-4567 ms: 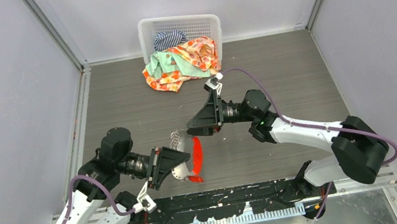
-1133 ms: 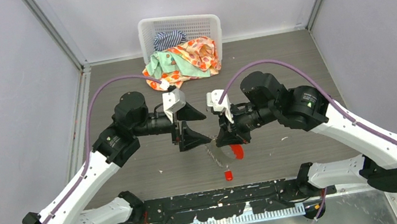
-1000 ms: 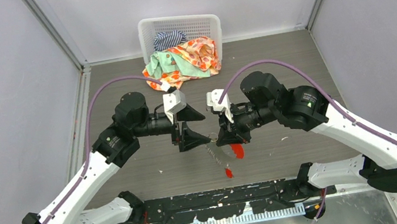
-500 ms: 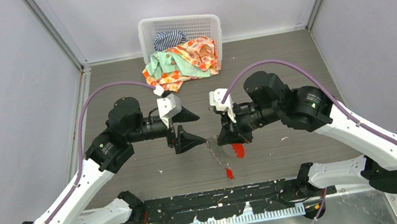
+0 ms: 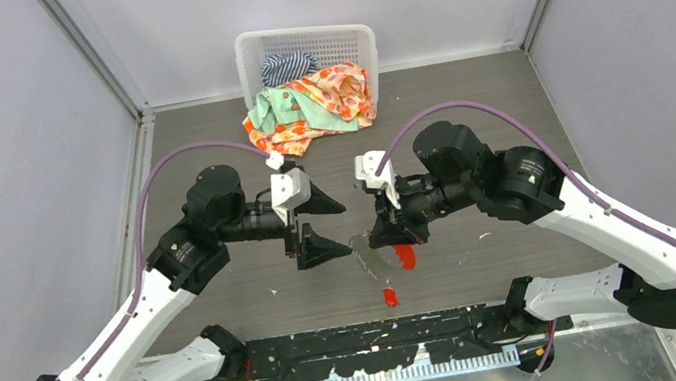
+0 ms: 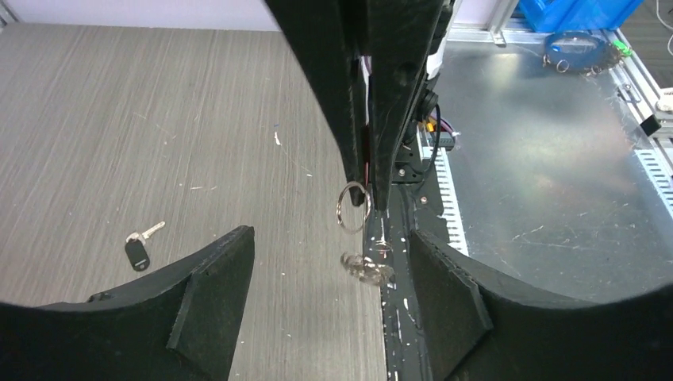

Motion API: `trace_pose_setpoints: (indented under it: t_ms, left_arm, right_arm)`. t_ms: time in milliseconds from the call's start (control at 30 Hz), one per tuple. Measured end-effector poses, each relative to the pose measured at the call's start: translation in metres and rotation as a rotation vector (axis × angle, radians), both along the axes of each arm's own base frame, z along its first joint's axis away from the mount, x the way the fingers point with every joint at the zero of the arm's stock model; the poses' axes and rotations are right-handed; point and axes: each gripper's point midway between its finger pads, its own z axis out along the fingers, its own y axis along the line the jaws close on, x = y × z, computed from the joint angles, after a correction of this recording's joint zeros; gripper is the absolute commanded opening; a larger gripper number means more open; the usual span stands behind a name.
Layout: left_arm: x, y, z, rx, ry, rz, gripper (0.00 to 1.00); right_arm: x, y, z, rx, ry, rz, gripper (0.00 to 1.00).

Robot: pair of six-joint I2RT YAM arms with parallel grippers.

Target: Put the keys on the keyring

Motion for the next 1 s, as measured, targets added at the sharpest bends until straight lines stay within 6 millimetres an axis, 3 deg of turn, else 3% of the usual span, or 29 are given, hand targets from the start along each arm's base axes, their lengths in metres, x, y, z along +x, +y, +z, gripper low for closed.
trace_pose_setpoints:
  t_ms: [200, 400, 633, 1000]
  left_arm:
    - [-0.002, -0.007, -0.007, 0.02, -0.026, -0.036, 0.69]
    - [-0.003, -0.006, -0.021, 0.067, -0.023, -0.039, 0.48]
    - [0.005, -0.006, -0.022, 0.077, -0.009, 0.011, 0.43]
    - [0.0, -0.008, -0.021, 0.067, 0.135, 0.043, 0.05]
  right_arm:
    - [0.003, 0.007, -0.011, -0.033, 0.03, -0.005, 0.01]
    - [0.002, 0.008, -0.01, -0.028, 0.029, -0.004, 0.01]
    - [0.002, 0.009, -0.009, -0.024, 0.025, -0.005, 0.01]
    - [0.009, 0.011, -0.009, -0.021, 0.012, -0.046, 0.01]
